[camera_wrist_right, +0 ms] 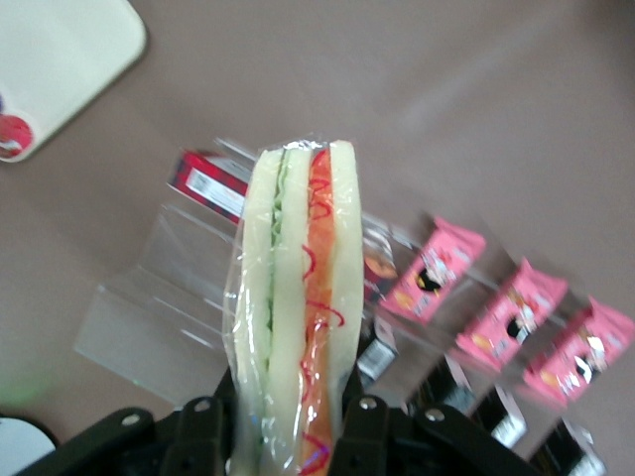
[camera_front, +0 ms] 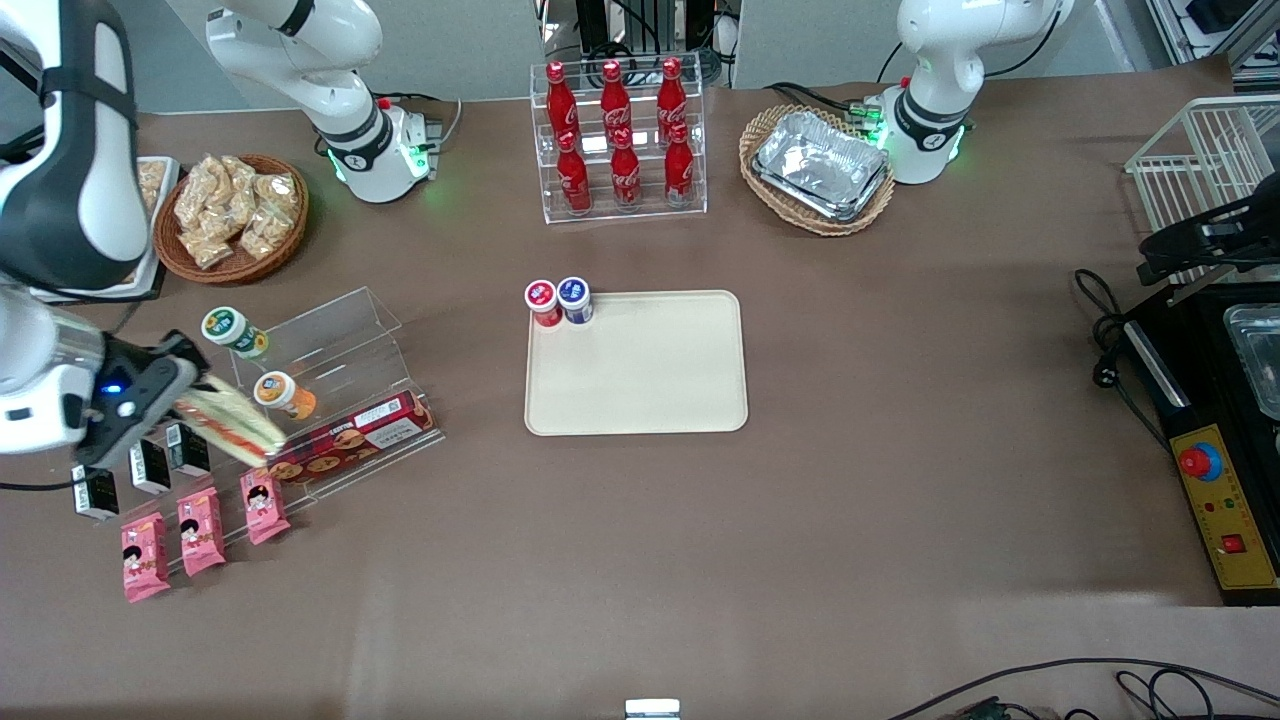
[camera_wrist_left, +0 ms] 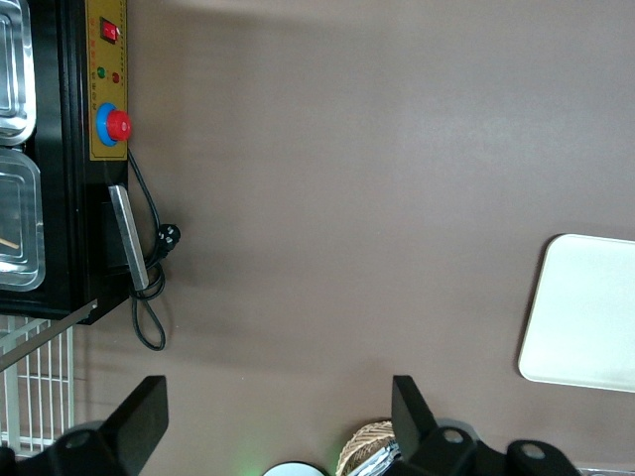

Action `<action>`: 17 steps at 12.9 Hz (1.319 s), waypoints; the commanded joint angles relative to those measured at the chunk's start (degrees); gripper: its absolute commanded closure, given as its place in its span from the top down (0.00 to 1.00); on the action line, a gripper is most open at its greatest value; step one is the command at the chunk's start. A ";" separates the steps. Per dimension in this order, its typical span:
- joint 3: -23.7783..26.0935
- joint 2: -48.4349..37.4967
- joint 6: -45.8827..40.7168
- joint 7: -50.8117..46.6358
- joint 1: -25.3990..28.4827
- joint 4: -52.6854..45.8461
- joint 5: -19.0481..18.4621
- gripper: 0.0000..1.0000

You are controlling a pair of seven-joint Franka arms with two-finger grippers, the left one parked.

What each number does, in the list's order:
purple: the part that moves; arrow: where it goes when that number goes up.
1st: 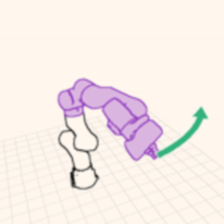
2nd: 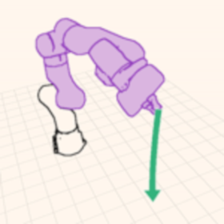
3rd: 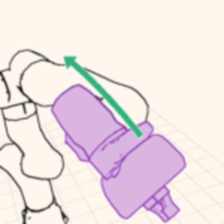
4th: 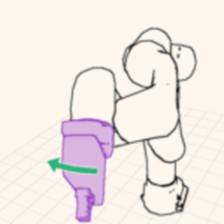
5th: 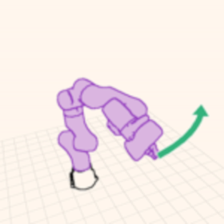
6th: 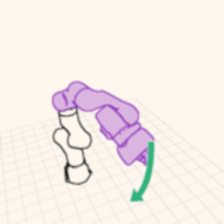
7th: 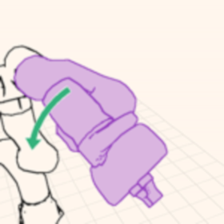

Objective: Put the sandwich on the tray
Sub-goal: 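Lift the sandwich out of the rack and carry it over the cream tray, then lower the sandwich onto the tray and open the right gripper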

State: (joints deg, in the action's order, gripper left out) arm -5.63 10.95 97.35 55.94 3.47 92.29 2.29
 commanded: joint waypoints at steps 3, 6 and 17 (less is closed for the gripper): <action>8.00 6.17 0.81 -3.62 3.98 -5.17 3.16 0.40; 8.18 9.52 4.75 -8.64 13.11 -6.68 2.46 0.40; 8.09 21.47 16.54 -15.25 31.94 -6.77 -5.10 0.40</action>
State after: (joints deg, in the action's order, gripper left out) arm 2.91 29.35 112.08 41.32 33.26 87.84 -1.63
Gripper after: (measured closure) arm 0.590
